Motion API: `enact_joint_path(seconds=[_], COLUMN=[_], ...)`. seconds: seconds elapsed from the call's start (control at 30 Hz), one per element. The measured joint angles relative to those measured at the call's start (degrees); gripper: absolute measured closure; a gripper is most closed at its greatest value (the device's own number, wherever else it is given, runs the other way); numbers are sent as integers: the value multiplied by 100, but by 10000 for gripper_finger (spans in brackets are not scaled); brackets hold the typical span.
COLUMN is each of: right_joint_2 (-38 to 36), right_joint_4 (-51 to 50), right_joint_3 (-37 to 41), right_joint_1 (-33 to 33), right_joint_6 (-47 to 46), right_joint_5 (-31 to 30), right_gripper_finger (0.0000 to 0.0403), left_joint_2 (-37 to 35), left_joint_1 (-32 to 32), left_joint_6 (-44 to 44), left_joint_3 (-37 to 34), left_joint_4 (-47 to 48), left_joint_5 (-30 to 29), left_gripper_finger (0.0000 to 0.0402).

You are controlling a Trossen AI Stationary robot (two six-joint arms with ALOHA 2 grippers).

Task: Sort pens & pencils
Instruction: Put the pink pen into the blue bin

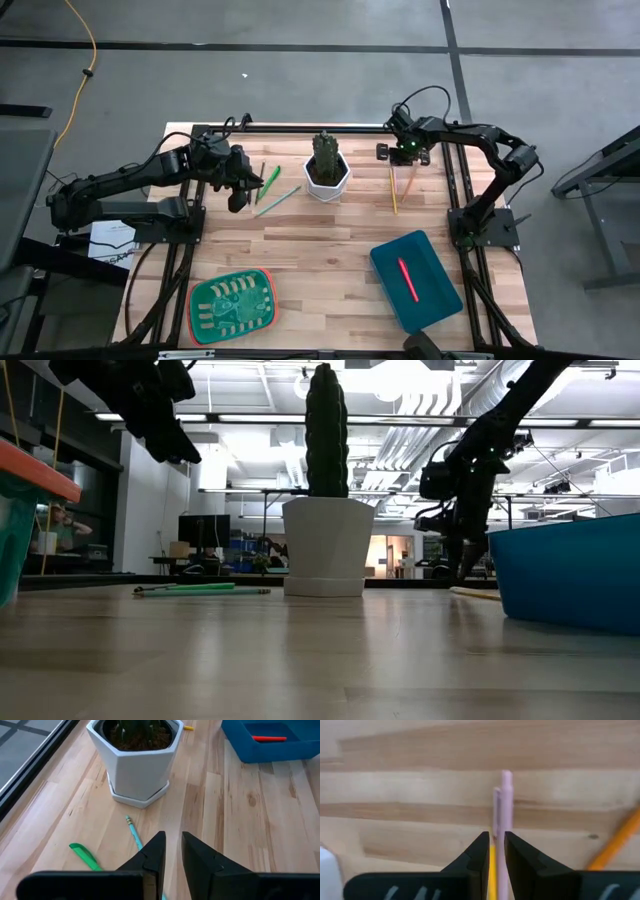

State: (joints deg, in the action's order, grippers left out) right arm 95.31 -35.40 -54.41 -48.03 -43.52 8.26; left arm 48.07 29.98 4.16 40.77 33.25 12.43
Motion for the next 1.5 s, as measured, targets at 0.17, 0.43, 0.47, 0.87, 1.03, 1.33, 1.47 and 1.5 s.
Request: enact_joint_path(seconds=[0.17, 0.43, 0.47, 0.87, 1.03, 1.33, 1.47, 1.5], right_joint_2=[125, 374, 374, 374, 372, 372, 369, 370], right_joint_4=[59, 53, 53, -205, -389, -972, -1059, -1062], right_joint_3=[0, 2, 2, -4, -8, -11, -6, -7], right_joint_1=[-22, 20, 20, 17, 17, 18, 15, 13], right_joint_6=[-85, -75, -50, -99, -68, 158, 184, 183], right_joint_5=[41, 47, 49, -160, -291, -653, -702, -698], right_gripper_finger=[339, 310, 309, 309, 309, 309, 322, 329], left_joint_2=[0, 0, 0, 0, 0, 0, 0, 0], left_joint_1=[0, 0, 0, 0, 0, 0, 0, 0], left_joint_6=[-4, -37, -37, -37, -37, -46, -46, -46], left_joint_3=[2, 2, 2, 2, 2, 2, 2, 2], left_joint_4=[-3, -3, -2, -4, -4, -4, -5, -6], left_joint_5=[0, 2, 2, 2, 2, 2, 1, 2], left_gripper_finger=[350, 350, 350, 350, 350, 351, 351, 351])
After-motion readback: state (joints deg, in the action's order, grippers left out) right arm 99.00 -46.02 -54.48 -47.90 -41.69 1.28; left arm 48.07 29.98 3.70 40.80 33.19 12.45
